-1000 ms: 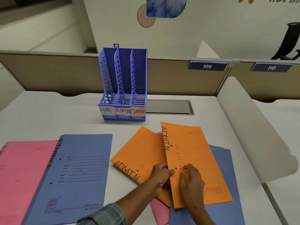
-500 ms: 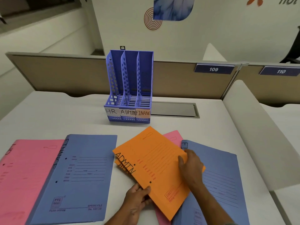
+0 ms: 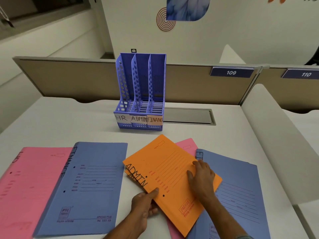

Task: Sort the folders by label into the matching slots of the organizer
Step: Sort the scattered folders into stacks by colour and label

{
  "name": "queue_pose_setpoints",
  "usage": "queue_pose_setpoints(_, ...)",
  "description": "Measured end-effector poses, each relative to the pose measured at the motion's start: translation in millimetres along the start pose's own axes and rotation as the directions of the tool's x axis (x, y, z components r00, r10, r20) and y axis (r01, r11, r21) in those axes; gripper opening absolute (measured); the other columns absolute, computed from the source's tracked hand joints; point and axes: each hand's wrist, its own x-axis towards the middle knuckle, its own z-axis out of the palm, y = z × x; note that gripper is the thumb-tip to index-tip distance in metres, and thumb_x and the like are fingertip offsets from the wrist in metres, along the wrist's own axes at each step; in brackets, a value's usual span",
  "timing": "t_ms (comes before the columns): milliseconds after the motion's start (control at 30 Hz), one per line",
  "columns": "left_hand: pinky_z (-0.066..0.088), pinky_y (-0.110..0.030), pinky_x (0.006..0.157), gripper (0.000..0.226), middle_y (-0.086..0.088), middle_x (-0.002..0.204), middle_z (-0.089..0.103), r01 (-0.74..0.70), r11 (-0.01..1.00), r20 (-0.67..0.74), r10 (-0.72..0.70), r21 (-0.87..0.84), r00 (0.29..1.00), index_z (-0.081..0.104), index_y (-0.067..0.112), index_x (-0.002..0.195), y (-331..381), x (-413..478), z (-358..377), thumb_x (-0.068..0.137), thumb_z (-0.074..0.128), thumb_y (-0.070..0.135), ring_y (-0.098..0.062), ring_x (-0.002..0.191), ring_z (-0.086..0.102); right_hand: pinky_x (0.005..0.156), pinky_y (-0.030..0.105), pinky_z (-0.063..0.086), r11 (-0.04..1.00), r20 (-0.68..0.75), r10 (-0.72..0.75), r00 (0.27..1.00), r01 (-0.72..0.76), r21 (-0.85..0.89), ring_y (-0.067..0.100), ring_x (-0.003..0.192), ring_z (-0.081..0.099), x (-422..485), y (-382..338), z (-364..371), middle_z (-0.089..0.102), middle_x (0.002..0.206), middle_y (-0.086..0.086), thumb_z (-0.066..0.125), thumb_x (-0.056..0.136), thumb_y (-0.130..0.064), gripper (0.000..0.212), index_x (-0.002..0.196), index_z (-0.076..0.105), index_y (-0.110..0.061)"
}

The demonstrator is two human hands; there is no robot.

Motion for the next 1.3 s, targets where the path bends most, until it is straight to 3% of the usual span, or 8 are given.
queue_pose_setpoints(100, 0.06, -0.041, 0.067, 0.023, -0.021, 0.095, 0.075, -0.029, 0.999, -0.029, 0.028, -0.042, 0.999, 0.069, 0.0, 0.099, 2, 5, 7, 0.082, 0.079, 0.012, -0.035, 0.081, 0.071, 0.117, 0.048, 0.018, 1.0, 0.007, 0.007, 1.0, -0.007, 0.007, 0.027, 0.142, 0.03, 0, 4, 2, 0.042, 0.15, 0.008, 0.057, 0.095, -0.035, 0.048, 0.138, 0.048, -0.015)
queue_pose_setpoints(233, 0.057, -0.048, 0.084, 0.027, -0.017, 0.096, 0.073, -0.086, 0.99, -0.088, 0.077, -0.114, 0.993, 0.068, 0.0, 0.104, 0, 8, 15, 0.08, 0.079, 0.006, -0.034, 0.089, 0.068, 0.118, 0.048, 0.018, 0.999, 0.018, 0.013, 1.0, -0.014, 0.037, 0.027, 0.143, 0.03, 1, 7, 2, 0.042, 0.15, 0.008, 0.058, 0.094, -0.036, 0.049, 0.137, 0.049, -0.015)
queue_pose_setpoints(400, 0.053, -0.031, 0.064, 0.033, -0.012, 0.095, 0.076, -0.068, 0.978, 0.037, 0.076, -0.197, 0.996, 0.067, 0.008, 0.109, 0, 9, 19, 0.079, 0.077, 0.0, -0.028, 0.086, 0.069, 0.117, 0.048, 0.018, 0.998, 0.024, 0.011, 1.0, -0.013, 0.066, 0.027, 0.142, 0.03, 1, 8, 0, 0.043, 0.149, 0.008, 0.058, 0.094, -0.035, 0.049, 0.137, 0.049, -0.014)
queue_pose_setpoints(600, 0.051, -0.034, 0.071, 0.03, -0.015, 0.106, 0.071, -0.148, 0.955, 0.05, 0.166, -0.256, 0.985, 0.061, 0.006, 0.12, 7, 16, 13, 0.091, 0.063, -0.002, -0.031, 0.094, 0.066, 0.117, 0.048, 0.018, 0.996, 0.021, 0.013, 1.0, -0.015, 0.091, 0.026, 0.142, 0.031, 1, 9, -3, 0.043, 0.15, 0.007, 0.055, 0.096, -0.035, 0.049, 0.139, 0.047, -0.013)
queue_pose_setpoints(833, 0.053, -0.035, 0.074, 0.033, -0.001, 0.105, 0.074, -0.336, 0.894, -0.007, 0.35, -0.297, 0.937, 0.065, 0.029, 0.113, 20, 10, -10, 0.095, 0.057, 0.003, -0.024, 0.098, 0.068, 0.111, 0.047, 0.025, 0.989, -0.01, 0.004, 1.0, -0.003, 0.146, 0.02, 0.134, 0.04, 2, 12, -6, 0.05, 0.141, 0.002, 0.052, 0.098, -0.031, 0.037, 0.131, 0.054, -0.016)
queue_pose_setpoints(967, 0.053, -0.035, 0.076, 0.034, -0.004, 0.114, 0.072, -0.378, 0.871, -0.032, 0.388, -0.314, 0.921, 0.063, 0.022, 0.125, 31, 10, -29, 0.096, 0.057, 0.005, -0.025, 0.104, 0.067, 0.11, 0.048, 0.028, 0.995, -0.01, -0.043, 0.999, 0.044, 0.088, 0.022, 0.138, 0.034, 2, 11, -6, 0.044, 0.146, 0.005, 0.043, 0.102, -0.026, 0.034, 0.134, 0.054, -0.022)
queue_pose_setpoints(1067, 0.054, -0.037, 0.077, 0.03, -0.006, 0.112, 0.073, -0.381, 0.863, -0.017, 0.398, -0.331, 0.917, 0.063, 0.019, 0.12, 36, 11, -36, 0.096, 0.057, 0.004, -0.024, 0.102, 0.068, 0.115, 0.051, 0.022, 0.988, 0.005, -0.088, 0.996, 0.086, 0.125, 0.024, 0.146, 0.022, -5, -1, -7, 0.03, 0.156, 0.004, 0.043, 0.1, -0.045, 0.047, 0.142, 0.043, -0.024)
queue_pose_setpoints(1300, 0.053, -0.038, 0.078, 0.028, -0.007, 0.111, 0.072, -0.381, 0.854, 0.001, 0.408, -0.353, 0.913, 0.062, 0.017, 0.119, 41, 9, -42, 0.097, 0.055, 0.003, -0.024, 0.101, 0.067, 0.121, 0.045, 0.0, 0.946, 0.126, -0.264, 0.956, 0.231, 0.229, 0.013, 0.15, -0.008, -67, -33, -4, -0.003, 0.163, -0.011, 0.051, 0.065, -0.091, 0.106, 0.148, 0.004, -0.046)
